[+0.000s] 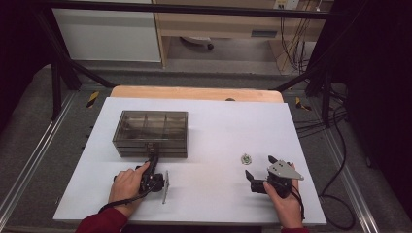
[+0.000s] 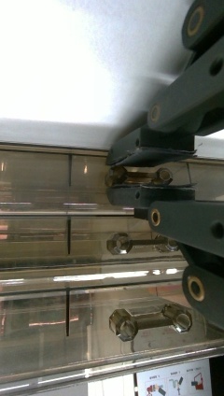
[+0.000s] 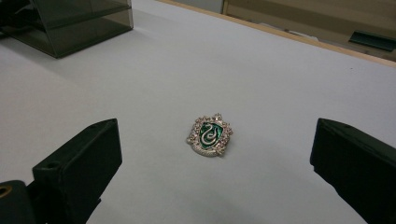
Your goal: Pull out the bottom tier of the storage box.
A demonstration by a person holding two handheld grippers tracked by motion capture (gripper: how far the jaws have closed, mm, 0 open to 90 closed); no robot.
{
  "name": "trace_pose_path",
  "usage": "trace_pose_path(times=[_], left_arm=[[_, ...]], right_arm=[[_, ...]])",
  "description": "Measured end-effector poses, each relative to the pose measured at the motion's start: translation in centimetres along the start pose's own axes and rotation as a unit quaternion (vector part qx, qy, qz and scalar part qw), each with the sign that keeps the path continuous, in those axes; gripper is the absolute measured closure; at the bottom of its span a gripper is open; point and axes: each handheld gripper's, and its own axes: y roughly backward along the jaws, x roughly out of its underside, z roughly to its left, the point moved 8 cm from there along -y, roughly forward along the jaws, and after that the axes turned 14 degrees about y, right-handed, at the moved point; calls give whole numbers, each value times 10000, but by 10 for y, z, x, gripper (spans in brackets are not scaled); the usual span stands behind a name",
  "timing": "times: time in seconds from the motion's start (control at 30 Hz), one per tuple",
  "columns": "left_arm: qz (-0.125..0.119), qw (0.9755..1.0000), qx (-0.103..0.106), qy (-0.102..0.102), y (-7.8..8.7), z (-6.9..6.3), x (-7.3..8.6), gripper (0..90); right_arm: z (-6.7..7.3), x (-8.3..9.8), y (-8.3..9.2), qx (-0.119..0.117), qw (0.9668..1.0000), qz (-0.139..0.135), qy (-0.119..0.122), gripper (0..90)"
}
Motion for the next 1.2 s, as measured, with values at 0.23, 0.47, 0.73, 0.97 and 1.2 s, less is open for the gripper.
trace_pose_path(times=[0.23,0.47,0.73,0.97,1.2], left_arm=[[17,10000,-22,-71,0,0,0,789],[42,9999,-22,-106,0,0,1,795],[100,9999,-40,-97,0,1,4,796],[93,9999,-56,-100,0,1,5,798],[62,9999,-66,-67,0,1,4,793]], right_arm=[[0,0,0,1,10000,-5,-12,25],[0,0,0,-4,10000,9,4,25],[0,0,0,-5,10000,9,-1,25],[0,0,0,3,10000,-1,-4,25],[-1,0,1,12,10000,-8,-13,25]])
